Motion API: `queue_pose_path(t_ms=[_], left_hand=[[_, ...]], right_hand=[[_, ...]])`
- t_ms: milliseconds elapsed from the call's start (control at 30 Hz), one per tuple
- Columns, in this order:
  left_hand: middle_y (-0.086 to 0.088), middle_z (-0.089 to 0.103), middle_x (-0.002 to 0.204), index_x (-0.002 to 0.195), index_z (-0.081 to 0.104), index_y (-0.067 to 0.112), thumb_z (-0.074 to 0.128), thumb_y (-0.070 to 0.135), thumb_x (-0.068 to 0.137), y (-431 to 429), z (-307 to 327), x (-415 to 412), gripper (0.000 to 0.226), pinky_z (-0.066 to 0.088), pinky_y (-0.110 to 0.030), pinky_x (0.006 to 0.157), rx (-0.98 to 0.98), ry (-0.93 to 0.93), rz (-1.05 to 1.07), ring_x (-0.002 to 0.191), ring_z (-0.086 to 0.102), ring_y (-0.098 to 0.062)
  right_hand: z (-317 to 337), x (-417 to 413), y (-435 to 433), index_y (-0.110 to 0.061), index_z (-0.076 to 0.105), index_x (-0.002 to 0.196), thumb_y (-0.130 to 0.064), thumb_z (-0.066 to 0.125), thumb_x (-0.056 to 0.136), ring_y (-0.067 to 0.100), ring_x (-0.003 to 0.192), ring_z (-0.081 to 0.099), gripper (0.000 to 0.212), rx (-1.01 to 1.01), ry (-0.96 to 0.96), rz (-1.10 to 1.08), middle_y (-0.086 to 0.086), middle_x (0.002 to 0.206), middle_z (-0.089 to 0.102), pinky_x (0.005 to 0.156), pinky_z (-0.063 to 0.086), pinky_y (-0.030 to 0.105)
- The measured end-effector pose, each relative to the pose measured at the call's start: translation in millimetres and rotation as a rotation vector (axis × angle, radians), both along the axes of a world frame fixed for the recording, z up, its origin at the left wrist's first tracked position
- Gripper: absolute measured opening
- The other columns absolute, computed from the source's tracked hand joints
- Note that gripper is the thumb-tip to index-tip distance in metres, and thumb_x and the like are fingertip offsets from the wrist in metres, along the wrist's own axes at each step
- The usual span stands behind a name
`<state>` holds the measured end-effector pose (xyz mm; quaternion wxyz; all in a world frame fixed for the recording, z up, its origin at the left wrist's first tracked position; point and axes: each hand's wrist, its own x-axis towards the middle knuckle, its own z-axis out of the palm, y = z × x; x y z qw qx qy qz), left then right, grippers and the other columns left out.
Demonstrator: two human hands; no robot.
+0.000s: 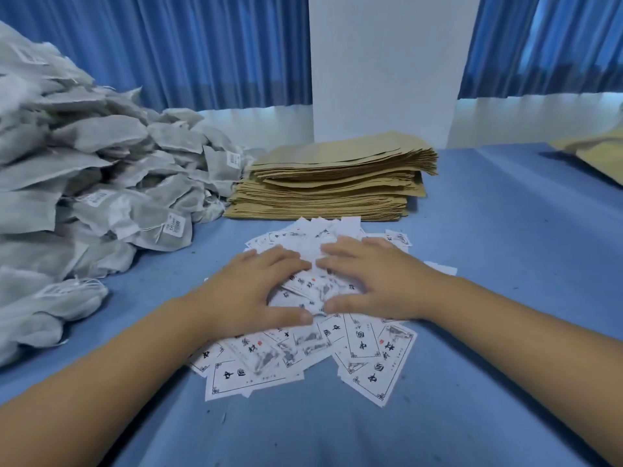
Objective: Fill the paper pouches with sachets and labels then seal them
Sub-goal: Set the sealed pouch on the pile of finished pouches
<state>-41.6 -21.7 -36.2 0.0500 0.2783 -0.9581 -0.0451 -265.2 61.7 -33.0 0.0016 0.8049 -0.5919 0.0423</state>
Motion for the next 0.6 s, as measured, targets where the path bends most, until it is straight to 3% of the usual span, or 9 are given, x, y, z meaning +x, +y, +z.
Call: queue_pose_path(t_ms=[133,267,367,467,600], left_hand=[[0.016,0.022,0.153,0.145,0.027,0.043,0.030,0.088,0.069,-4,7,-3,0.088,0.013,-0.036,0.119,-0.038,0.012,0.041,0.140,0.019,-0.005],[0.025,-0.007,0.157,0.143,0.001,0.060,0.033,0.097,0.060,13,-2,15,0.096,-0.009,-0.033,0.116,0.079,-0.052,-0.092,0.143,-0.014,0.004],[0.032,-0.020,0.152,0.137,-0.012,0.064,0.034,0.098,0.058,18,-12,21,0.098,-0.017,-0.028,0.114,0.054,-0.095,-0.151,0.139,-0.024,0.007],[0.034,-0.010,0.151,0.140,0.000,0.062,0.032,0.096,0.063,8,-10,17,0.090,-0.012,-0.025,0.115,0.045,-0.044,-0.084,0.138,-0.015,0.012],[0.017,0.013,0.156,0.148,0.016,0.044,0.029,0.092,0.065,-11,-5,3,0.098,0.006,-0.030,0.116,-0.007,-0.035,-0.014,0.141,0.014,-0.005]], right_hand=[[4,-9,2,-0.038,0.030,0.147,-0.077,0.029,0.083,0.005,0.146,0.006,0.075,-0.107,-0.028,-0.024,-0.014,0.159,0.018,0.118,0.006,0.033],[-4,-7,28,-0.055,-0.002,0.146,-0.090,0.034,0.070,-0.005,0.142,-0.015,0.092,0.054,-0.123,0.165,-0.024,0.158,-0.009,0.114,-0.012,0.025],[-15,-4,31,-0.057,-0.011,0.144,-0.091,0.037,0.068,-0.009,0.140,-0.019,0.096,0.128,-0.091,0.163,-0.026,0.157,-0.011,0.115,-0.013,0.028],[-12,-9,17,-0.047,0.005,0.149,-0.090,0.033,0.071,-0.007,0.142,-0.009,0.093,0.078,-0.110,0.015,-0.025,0.158,0.000,0.116,-0.006,0.026],[-11,-10,4,-0.045,0.016,0.146,-0.095,0.030,0.062,0.011,0.142,0.017,0.099,0.014,-0.115,-0.073,-0.025,0.153,0.015,0.117,0.014,0.032]])
